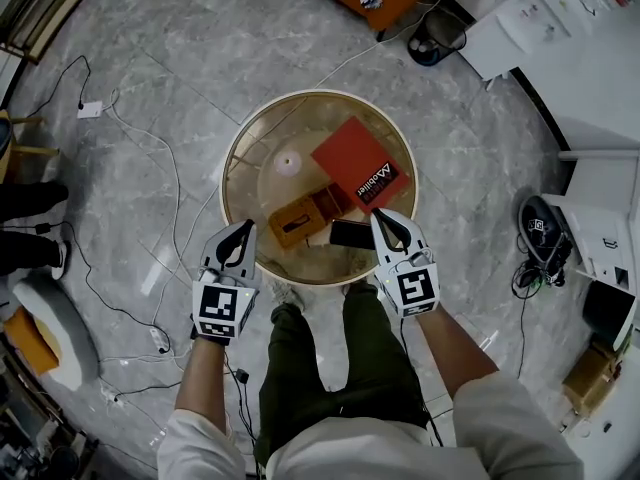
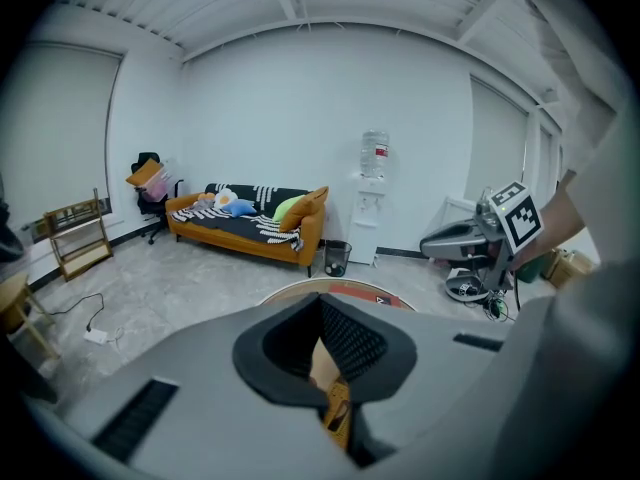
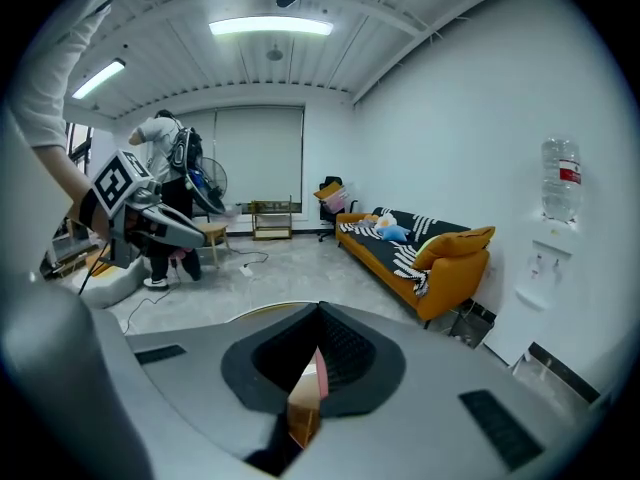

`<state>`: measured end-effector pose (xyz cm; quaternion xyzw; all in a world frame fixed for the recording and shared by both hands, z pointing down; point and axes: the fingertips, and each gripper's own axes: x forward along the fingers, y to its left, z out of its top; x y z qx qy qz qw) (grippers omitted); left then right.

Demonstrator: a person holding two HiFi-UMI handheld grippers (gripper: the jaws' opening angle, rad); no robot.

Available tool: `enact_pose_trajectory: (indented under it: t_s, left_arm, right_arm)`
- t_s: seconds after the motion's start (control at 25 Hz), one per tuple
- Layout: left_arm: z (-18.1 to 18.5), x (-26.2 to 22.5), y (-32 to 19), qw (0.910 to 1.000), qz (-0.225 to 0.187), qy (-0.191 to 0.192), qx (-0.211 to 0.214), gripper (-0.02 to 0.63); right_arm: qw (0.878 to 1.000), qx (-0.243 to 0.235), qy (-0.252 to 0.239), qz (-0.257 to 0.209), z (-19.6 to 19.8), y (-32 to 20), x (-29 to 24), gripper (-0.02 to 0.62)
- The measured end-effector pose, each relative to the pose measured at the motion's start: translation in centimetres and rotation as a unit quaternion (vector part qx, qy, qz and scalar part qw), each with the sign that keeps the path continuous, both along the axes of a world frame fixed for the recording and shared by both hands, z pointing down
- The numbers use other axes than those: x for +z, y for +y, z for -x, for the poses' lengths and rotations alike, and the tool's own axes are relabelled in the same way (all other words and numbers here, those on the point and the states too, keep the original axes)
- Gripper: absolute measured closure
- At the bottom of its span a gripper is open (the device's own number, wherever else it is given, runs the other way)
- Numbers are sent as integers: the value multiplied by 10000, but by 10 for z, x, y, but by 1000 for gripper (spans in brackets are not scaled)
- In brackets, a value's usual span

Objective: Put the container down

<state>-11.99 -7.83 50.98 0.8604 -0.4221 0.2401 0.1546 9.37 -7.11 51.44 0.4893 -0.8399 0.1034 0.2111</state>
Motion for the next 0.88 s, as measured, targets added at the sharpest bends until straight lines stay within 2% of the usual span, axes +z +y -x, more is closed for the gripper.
enact_pose_trajectory:
  t_s: [0.4, 0.88]
  left_arm:
    - [-2, -30, 15, 10000, -69, 36, -5, 598]
    - [0, -35, 17, 9999, -90, 15, -44, 598]
  right_arm:
    - [10000, 77, -34, -36, -5, 14, -34, 575]
    - [10000, -60, -75, -16, 10, 16, -32, 575]
